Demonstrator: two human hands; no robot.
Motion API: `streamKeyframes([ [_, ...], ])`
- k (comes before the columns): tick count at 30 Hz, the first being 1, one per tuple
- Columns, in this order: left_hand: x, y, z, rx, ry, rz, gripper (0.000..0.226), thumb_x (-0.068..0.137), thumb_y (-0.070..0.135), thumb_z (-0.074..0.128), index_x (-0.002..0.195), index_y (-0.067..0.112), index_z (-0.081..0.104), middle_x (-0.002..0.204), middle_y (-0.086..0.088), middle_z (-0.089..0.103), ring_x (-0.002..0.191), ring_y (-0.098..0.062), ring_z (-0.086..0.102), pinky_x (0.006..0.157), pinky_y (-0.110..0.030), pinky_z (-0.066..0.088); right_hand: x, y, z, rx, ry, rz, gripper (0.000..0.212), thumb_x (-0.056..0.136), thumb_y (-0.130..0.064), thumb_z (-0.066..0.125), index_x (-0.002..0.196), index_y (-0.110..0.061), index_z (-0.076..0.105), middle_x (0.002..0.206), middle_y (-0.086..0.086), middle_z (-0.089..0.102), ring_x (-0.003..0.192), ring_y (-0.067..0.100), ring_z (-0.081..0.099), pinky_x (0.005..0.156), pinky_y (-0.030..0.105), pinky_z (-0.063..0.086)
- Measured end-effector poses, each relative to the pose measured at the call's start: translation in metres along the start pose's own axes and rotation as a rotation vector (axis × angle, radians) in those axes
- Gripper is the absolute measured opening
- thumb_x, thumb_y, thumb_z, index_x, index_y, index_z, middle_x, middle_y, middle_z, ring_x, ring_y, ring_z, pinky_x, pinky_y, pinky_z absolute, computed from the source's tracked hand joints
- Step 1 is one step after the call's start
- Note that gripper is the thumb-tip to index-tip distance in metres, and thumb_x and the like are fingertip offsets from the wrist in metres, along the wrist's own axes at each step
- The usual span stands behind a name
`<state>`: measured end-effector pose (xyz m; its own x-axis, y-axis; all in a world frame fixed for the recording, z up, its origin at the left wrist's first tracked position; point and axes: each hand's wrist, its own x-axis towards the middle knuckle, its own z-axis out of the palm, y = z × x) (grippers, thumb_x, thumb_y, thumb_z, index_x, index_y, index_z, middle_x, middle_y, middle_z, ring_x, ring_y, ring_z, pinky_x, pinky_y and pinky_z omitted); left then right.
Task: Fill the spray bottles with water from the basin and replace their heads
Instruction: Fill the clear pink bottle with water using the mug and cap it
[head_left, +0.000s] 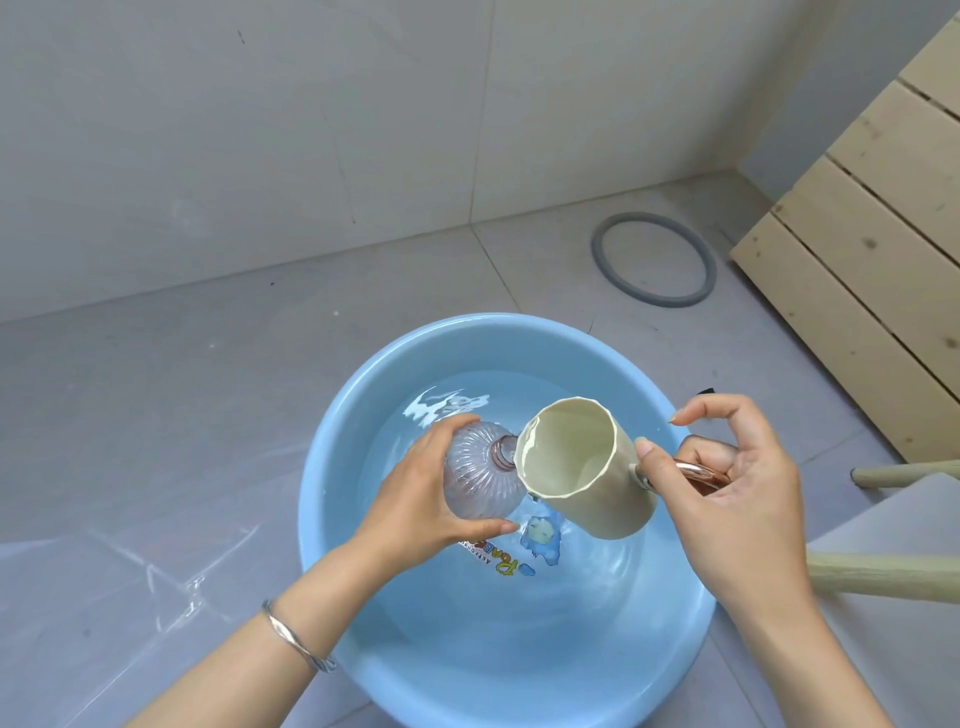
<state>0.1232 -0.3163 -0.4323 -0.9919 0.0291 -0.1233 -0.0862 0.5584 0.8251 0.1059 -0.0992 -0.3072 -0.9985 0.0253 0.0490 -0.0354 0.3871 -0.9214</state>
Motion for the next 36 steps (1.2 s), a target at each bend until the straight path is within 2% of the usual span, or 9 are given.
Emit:
streamKeyframes([
  [4,0.0,-0.001,0.0,-0.001,0.002,-0.008,0.102,0.051,0.057,0.087,0.136,0.041,0.033,0.135,0.025,0.043,0.123,-0.001,0.044,0.102,-0.025,0.039,0.0,-0.001,0.0,-0.025,-0.007,0.004,0.032,0.081,-0.006,0.069,0.078,-0.029,0.046,0.053,0.023,0.042,0.045,0.018,0.034,0.044,0.018,0.027],
  [7,0.0,-0.003,0.0,-0.004,0.009,-0.008,0.102,0.051,0.059,0.087,0.136,0.04,0.033,0.136,0.025,0.043,0.124,-0.001,0.044,0.102,-0.025,0.039,0.001,-0.002,0.002,-0.039,-0.009,0.006,0.032,0.081,-0.009,0.07,0.07,-0.022,0.043,0.06,0.026,0.053,0.048,0.026,0.037,0.047,0.025,0.029],
  [11,-0.001,-0.003,0.0,0.001,0.017,-0.003,0.102,0.051,0.057,0.088,0.136,0.039,0.033,0.137,0.026,0.042,0.125,0.001,0.042,0.101,-0.023,0.037,0.002,-0.004,0.003,-0.065,0.004,0.011,0.036,0.08,-0.011,0.071,0.066,-0.019,0.038,0.062,0.029,0.056,0.049,0.022,0.039,0.047,0.026,0.028],
  [16,-0.002,-0.003,0.001,-0.006,0.015,-0.006,0.102,0.052,0.055,0.088,0.136,0.039,0.034,0.135,0.027,0.043,0.124,0.002,0.042,0.101,-0.023,0.038,0.003,-0.008,0.004,-0.081,-0.003,0.001,0.039,0.08,-0.01,0.071,0.064,-0.021,0.037,0.054,0.02,0.049,0.043,0.011,0.031,0.044,0.021,0.025],
  [21,-0.002,-0.003,0.0,-0.008,0.022,-0.013,0.101,0.051,0.056,0.088,0.136,0.041,0.033,0.136,0.026,0.042,0.124,0.002,0.042,0.101,-0.021,0.038,0.004,-0.008,0.004,-0.088,0.003,-0.005,0.04,0.08,-0.009,0.072,0.064,-0.021,0.037,0.046,0.005,0.041,0.041,0.009,0.029,0.043,0.02,0.023],
  [27,-0.002,-0.003,0.0,-0.012,0.028,-0.012,0.102,0.053,0.054,0.088,0.137,0.038,0.034,0.136,0.026,0.042,0.123,0.003,0.042,0.098,-0.016,0.035,0.004,-0.012,0.003,-0.085,0.015,-0.017,0.038,0.079,-0.009,0.071,0.065,-0.019,0.037,0.045,0.001,0.042,0.041,0.009,0.031,0.043,0.019,0.024],
  [32,-0.002,-0.004,0.0,-0.011,0.035,-0.009,0.102,0.052,0.055,0.088,0.137,0.038,0.034,0.137,0.024,0.043,0.124,0.001,0.043,0.101,-0.021,0.037,0.004,-0.017,0.004,-0.097,0.008,-0.026,0.037,0.079,-0.008,0.072,0.066,-0.018,0.038,0.05,0.012,0.046,0.042,0.011,0.031,0.043,0.019,0.024],
  [36,-0.002,-0.002,-0.001,-0.006,0.044,-0.006,0.1,0.052,0.054,0.089,0.135,0.04,0.035,0.134,0.027,0.043,0.122,0.003,0.043,0.099,-0.02,0.037,0.004,-0.021,0.004,-0.102,-0.006,-0.028,0.037,0.078,-0.008,0.071,0.066,-0.018,0.038,0.053,0.015,0.047,0.042,0.01,0.03,0.044,0.02,0.024],
])
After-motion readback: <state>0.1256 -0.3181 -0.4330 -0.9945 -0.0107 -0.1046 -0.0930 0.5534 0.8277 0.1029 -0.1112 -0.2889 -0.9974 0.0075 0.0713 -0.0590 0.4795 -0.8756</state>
